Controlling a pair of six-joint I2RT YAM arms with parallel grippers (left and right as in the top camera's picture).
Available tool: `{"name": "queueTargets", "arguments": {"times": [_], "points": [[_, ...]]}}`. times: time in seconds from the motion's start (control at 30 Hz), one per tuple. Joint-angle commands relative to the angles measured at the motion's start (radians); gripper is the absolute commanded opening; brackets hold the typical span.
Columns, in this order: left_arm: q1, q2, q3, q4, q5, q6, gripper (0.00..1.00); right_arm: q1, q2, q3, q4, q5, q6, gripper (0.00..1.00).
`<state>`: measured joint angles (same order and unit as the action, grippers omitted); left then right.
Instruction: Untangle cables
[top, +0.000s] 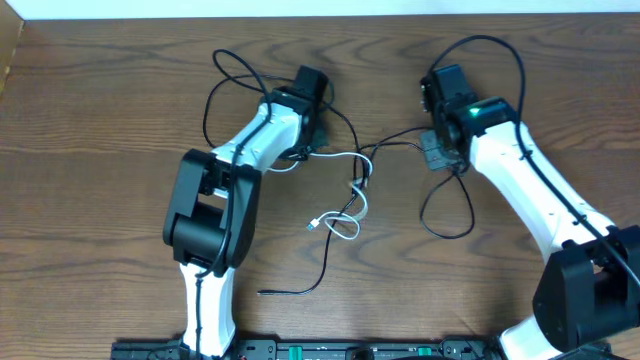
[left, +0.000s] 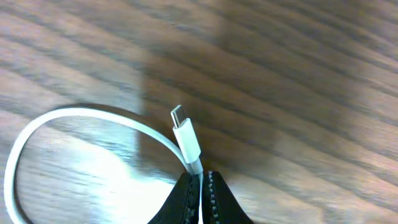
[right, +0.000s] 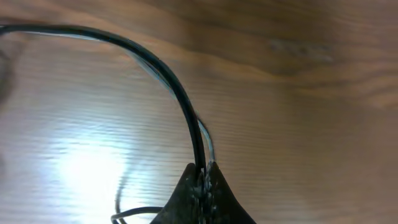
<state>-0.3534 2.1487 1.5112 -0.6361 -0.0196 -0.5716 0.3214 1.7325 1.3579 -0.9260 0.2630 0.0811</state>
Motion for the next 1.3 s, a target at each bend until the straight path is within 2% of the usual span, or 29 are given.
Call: {"name": "queueTargets", "arguments": {"times": [0.0, 0.2, 0.5, 0.6, 0.67, 0.73, 0.93, 1.13, 1.27], "points": [[0.076, 0.080, -0.060, -0.066, 0.022, 0.033, 0.08, -0.046, 0.002, 0.002, -0.012, 0.069, 0.031, 0.01], [0.156, 0.080, -0.060, -0.108, 0.055, 0.034, 0.07, -0.092, 0.002, 0.002, -0.037, 0.090, 0.064, 0.01], [0.229, 0.080, -0.060, -0.142, 0.064, 0.050, 0.07, -0.122, 0.002, 0.001, -0.077, 0.221, 0.204, 0.01], [0.232, 0.080, -0.060, -0.145, 0.066, 0.074, 0.08, -0.134, 0.002, 0.001, -0.086, 0.265, 0.257, 0.01], [0.232, 0.071, -0.057, -0.145, 0.101, 0.132, 0.08, -0.142, 0.002, 0.000, -0.092, 0.306, 0.294, 0.01], [0.232, 0.043, -0.043, -0.158, 0.124, 0.188, 0.07, -0.153, 0.002, -0.008, -0.092, 0.365, 0.333, 0.01], [0.232, -0.142, -0.029, -0.171, 0.124, 0.194, 0.07, -0.222, 0.002, -0.055, -0.088, 0.483, 0.398, 0.01], [0.232, -0.287, -0.029, -0.171, 0.113, 0.194, 0.07, -0.314, 0.002, -0.112, -0.010, 0.490, 0.420, 0.01], [0.232, -0.304, -0.032, -0.171, 0.113, 0.194, 0.07, -0.447, 0.002, -0.161, 0.050, 0.490, 0.505, 0.01]]}}
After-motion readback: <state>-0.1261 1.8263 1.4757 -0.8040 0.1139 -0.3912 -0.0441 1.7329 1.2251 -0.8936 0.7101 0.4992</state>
